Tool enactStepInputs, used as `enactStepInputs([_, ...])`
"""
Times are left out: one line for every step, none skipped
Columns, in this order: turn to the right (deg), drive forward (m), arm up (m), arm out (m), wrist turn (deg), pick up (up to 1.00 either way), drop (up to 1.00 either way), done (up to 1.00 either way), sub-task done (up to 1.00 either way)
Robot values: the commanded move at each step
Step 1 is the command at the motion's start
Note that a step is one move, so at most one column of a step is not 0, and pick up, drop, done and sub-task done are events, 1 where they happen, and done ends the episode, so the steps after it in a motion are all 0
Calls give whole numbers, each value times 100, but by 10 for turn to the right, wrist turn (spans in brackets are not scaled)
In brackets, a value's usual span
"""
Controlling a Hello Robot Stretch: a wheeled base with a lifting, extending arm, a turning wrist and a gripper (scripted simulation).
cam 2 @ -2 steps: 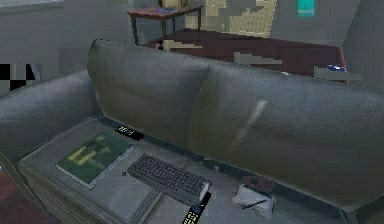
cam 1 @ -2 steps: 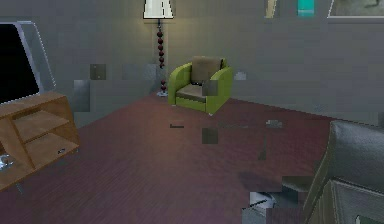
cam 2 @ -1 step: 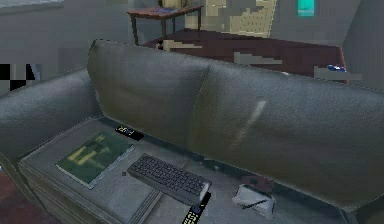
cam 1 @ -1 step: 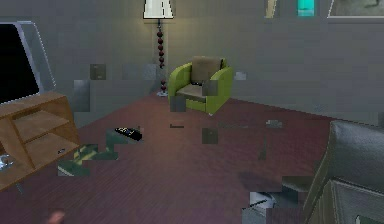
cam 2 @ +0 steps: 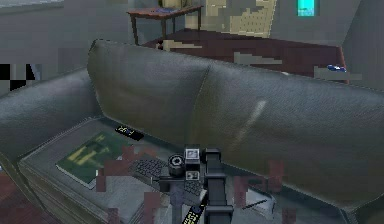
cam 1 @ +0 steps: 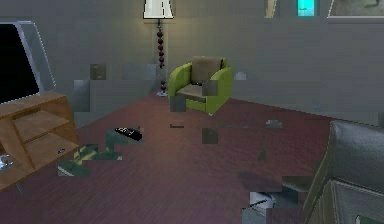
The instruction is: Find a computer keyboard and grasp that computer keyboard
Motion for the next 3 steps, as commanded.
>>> enactStepInputs([0,0,0,0,450,0,0,0,0])
enactStepInputs([0,0,0,0,450,0,0,0,0])
enactStepInputs([0,0,0,0,450,0,0,0,0])
